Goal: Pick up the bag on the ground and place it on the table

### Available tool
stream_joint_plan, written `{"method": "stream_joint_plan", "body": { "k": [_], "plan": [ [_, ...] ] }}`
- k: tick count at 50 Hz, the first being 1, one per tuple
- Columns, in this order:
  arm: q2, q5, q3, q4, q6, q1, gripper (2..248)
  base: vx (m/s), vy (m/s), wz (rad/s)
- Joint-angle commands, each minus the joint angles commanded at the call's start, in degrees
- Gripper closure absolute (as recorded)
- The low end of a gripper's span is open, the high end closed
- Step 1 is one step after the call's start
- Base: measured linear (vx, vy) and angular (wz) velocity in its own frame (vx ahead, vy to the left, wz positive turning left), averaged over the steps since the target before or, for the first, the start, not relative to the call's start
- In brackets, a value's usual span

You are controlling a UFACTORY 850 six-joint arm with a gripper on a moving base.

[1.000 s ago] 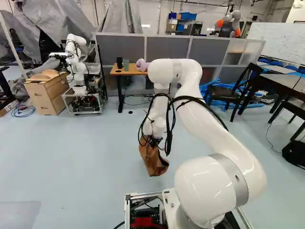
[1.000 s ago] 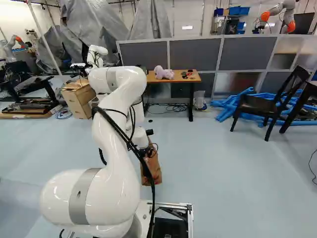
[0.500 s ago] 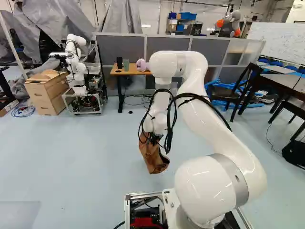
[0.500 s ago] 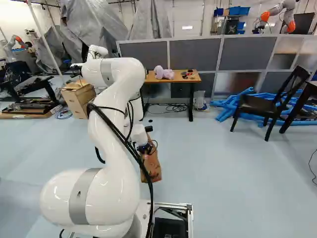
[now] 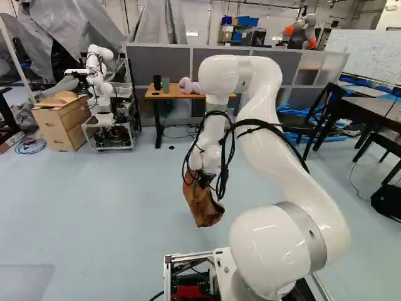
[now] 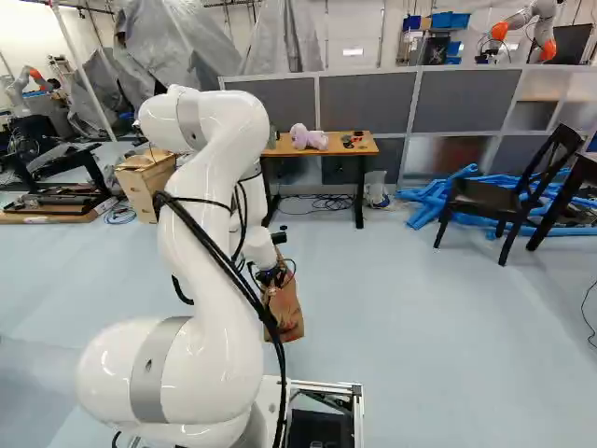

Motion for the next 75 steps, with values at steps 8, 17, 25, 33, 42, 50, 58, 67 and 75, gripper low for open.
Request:
{"method": "stream_joint_plan", "body": {
  "k": [8, 17, 25, 33, 42, 50, 58, 67, 75],
  "plan": [
    [1.8, -1.3, 1.2, 0.0, 0.0, 0.0, 229, 0.000, 0.000, 0.000],
    [4.0, -2.8, 2.4, 0.0, 0.0, 0.0, 229, 0.000, 0.000, 0.000],
    [5.9, -4.2, 3.6, 0.0, 0.0, 0.0, 229, 0.000, 0.000, 0.000],
    [7.8, -5.5, 4.7, 0.0, 0.0, 0.0, 229, 0.000, 0.000, 0.000],
    [10.1, -7.1, 5.9, 0.0, 0.0, -0.1, 229, 0.000, 0.000, 0.000],
    [12.0, -8.5, 7.0, 0.0, 0.0, -0.1, 229, 0.000, 0.000, 0.000],
    [14.0, -9.9, 8.1, 0.0, 0.0, -0.1, 229, 0.000, 0.000, 0.000],
    [16.4, -11.5, 9.3, 0.0, 0.0, -0.1, 229, 0.000, 0.000, 0.000],
    [18.4, -13.1, 10.2, 0.0, 0.0, -0.1, 229, 0.000, 0.000, 0.000]
  ]
}}
